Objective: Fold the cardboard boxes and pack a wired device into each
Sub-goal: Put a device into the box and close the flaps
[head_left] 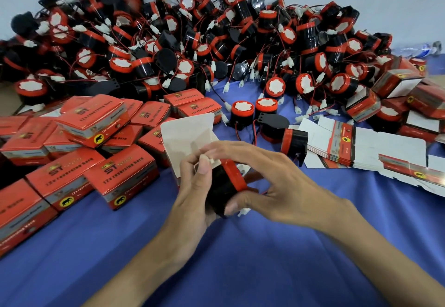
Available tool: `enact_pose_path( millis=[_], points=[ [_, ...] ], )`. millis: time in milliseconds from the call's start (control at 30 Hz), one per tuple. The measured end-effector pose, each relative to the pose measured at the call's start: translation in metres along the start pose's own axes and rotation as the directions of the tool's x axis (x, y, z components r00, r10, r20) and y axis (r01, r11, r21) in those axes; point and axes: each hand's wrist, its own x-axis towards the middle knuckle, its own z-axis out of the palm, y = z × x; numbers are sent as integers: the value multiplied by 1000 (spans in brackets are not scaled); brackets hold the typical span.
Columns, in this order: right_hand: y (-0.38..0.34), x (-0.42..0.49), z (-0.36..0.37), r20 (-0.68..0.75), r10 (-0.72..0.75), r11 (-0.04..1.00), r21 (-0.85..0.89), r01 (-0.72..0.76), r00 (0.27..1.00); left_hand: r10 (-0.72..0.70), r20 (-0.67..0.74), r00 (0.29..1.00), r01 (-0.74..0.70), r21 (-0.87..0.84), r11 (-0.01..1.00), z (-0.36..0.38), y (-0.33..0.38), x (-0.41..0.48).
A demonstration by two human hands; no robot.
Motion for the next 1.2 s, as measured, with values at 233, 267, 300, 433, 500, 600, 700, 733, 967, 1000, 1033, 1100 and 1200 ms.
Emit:
enact_pose_path(
  millis=[233, 267, 300, 433, 500, 600, 700, 733, 967, 1000, 1033, 1100, 1200],
  points=[
    [-4, 27, -18, -100, -78, 997, 6, 79, 992, 603, 49, 796, -472, 673, 570, -29, 22, 2],
    [-4, 37, -21, -80, -69, 998, -14, 69, 994, 690, 37, 722, -464, 767, 444, -38, 19, 9],
    [-3, 47, -24, -47, -56, 998, -43, 54, 997, 734, 11, 679, -407, 837, 365, -44, 16, 10],
    [9, 77, -23, 114, -44, 961, -266, 73, 992, 526, -54, 849, -205, 884, 420, -49, 2, 25],
    [14, 80, -19, 167, -45, 936, -337, 100, 985, 450, -47, 892, -202, 848, 489, -53, -6, 26],
    [22, 75, -13, 205, -112, 848, -490, 201, 972, 406, -111, 907, -184, 764, 619, -55, -8, 29],
    [25, 71, -12, 244, -135, 725, -636, 263, 960, 388, -124, 913, -180, 731, 658, -57, -9, 29],
    [25, 71, -12, 257, -112, 707, -659, 258, 960, 382, -121, 916, -178, 730, 660, -57, -10, 29],
    [10, 73, -8, 380, 75, 594, -759, 265, 922, 371, -73, 926, -200, 739, 643, -58, -11, 28],
    [9, 74, -9, 391, 105, 623, -743, 247, 914, 368, -61, 928, -203, 744, 637, -57, -11, 28],
    [8, 73, -10, 397, 128, 667, -713, 217, 909, 364, -51, 930, -205, 749, 630, -57, -11, 27],
    [6, 70, -9, 413, 161, 726, -665, 176, 896, 355, -30, 934, -212, 754, 622, -58, -10, 26],
    [7, 69, -1, 426, 157, 742, -647, 178, 891, 323, 13, 946, -229, 734, 640, -59, -9, 27]
  ],
)
